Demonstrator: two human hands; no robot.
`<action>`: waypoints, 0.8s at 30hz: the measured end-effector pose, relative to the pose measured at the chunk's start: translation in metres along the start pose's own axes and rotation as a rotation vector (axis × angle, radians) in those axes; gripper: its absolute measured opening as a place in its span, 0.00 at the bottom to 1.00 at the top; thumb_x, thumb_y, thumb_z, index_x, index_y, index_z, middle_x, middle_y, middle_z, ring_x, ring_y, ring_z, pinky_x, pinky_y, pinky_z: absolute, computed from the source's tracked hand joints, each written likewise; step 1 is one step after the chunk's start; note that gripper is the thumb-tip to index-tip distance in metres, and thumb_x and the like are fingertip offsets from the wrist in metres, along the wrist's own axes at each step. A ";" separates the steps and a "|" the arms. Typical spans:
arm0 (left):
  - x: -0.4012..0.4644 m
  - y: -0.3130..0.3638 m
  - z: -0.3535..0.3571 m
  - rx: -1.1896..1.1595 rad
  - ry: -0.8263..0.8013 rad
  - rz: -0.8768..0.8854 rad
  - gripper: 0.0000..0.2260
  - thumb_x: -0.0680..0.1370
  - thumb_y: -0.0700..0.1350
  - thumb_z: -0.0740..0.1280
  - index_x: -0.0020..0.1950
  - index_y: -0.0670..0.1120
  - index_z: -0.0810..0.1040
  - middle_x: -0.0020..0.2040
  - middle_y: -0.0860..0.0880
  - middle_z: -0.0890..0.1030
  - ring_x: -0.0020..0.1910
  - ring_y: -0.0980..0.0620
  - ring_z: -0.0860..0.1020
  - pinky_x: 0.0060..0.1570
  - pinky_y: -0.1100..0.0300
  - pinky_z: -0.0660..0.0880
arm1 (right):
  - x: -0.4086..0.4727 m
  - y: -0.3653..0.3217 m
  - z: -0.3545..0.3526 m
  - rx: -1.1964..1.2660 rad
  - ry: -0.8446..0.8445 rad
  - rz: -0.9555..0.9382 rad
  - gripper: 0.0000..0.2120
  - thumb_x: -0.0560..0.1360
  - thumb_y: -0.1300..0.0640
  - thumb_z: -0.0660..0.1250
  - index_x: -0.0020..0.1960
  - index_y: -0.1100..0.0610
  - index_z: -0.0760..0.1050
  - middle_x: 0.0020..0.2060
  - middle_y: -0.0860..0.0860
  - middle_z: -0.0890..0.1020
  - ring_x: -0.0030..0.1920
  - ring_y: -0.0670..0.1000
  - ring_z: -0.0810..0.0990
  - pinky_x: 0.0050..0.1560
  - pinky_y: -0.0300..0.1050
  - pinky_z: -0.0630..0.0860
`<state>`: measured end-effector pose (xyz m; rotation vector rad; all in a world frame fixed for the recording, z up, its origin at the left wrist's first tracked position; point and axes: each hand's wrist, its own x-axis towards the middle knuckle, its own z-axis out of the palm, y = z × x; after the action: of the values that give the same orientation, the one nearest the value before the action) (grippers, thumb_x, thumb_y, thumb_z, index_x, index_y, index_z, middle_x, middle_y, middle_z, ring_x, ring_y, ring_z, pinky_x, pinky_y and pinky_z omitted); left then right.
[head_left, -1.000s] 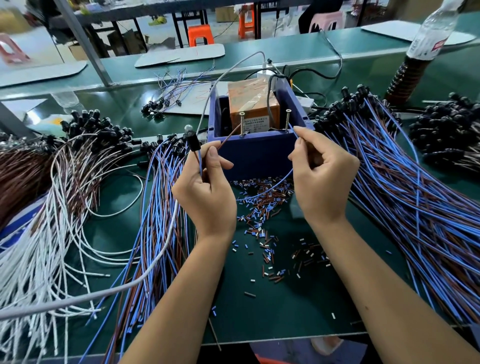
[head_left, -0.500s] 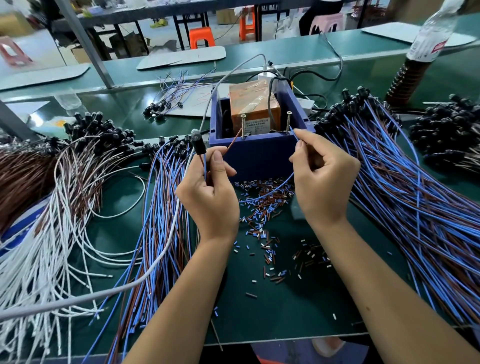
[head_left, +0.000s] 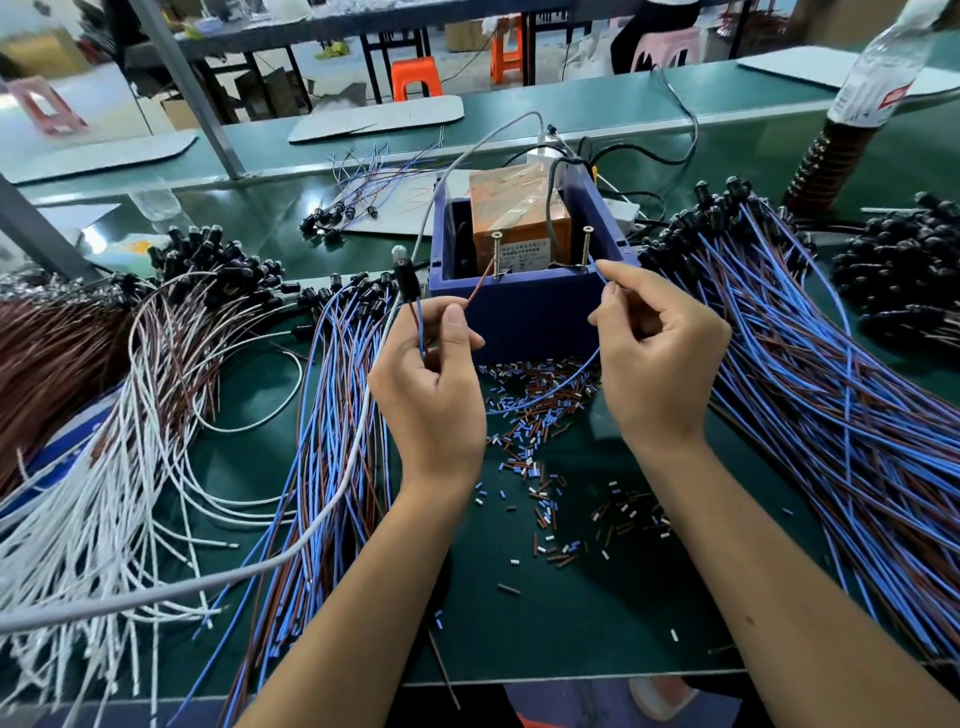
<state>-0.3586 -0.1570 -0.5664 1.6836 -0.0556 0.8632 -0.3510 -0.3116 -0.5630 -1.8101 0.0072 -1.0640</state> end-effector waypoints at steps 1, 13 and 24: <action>0.002 0.000 -0.003 -0.006 -0.034 -0.006 0.05 0.83 0.44 0.66 0.48 0.49 0.80 0.36 0.54 0.81 0.35 0.58 0.78 0.39 0.65 0.73 | 0.000 0.000 0.000 0.005 -0.005 0.008 0.11 0.81 0.62 0.67 0.58 0.59 0.86 0.40 0.49 0.87 0.39 0.46 0.85 0.41 0.40 0.81; 0.065 -0.013 -0.024 -0.014 -0.286 -0.083 0.08 0.85 0.48 0.64 0.46 0.49 0.74 0.38 0.51 0.78 0.30 0.53 0.71 0.30 0.59 0.70 | -0.001 -0.001 0.001 0.024 -0.039 0.066 0.11 0.80 0.60 0.66 0.57 0.57 0.86 0.38 0.49 0.85 0.38 0.48 0.85 0.43 0.52 0.83; 0.055 -0.034 -0.018 -0.111 -0.260 -0.033 0.08 0.82 0.43 0.67 0.58 0.49 0.85 0.32 0.53 0.75 0.29 0.58 0.69 0.31 0.65 0.64 | -0.002 0.003 0.005 0.031 -0.045 0.061 0.13 0.81 0.60 0.66 0.61 0.58 0.85 0.39 0.49 0.86 0.38 0.48 0.85 0.40 0.44 0.81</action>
<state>-0.3117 -0.1089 -0.5623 1.6776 -0.2476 0.6015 -0.3474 -0.3084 -0.5674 -1.7946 0.0188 -0.9757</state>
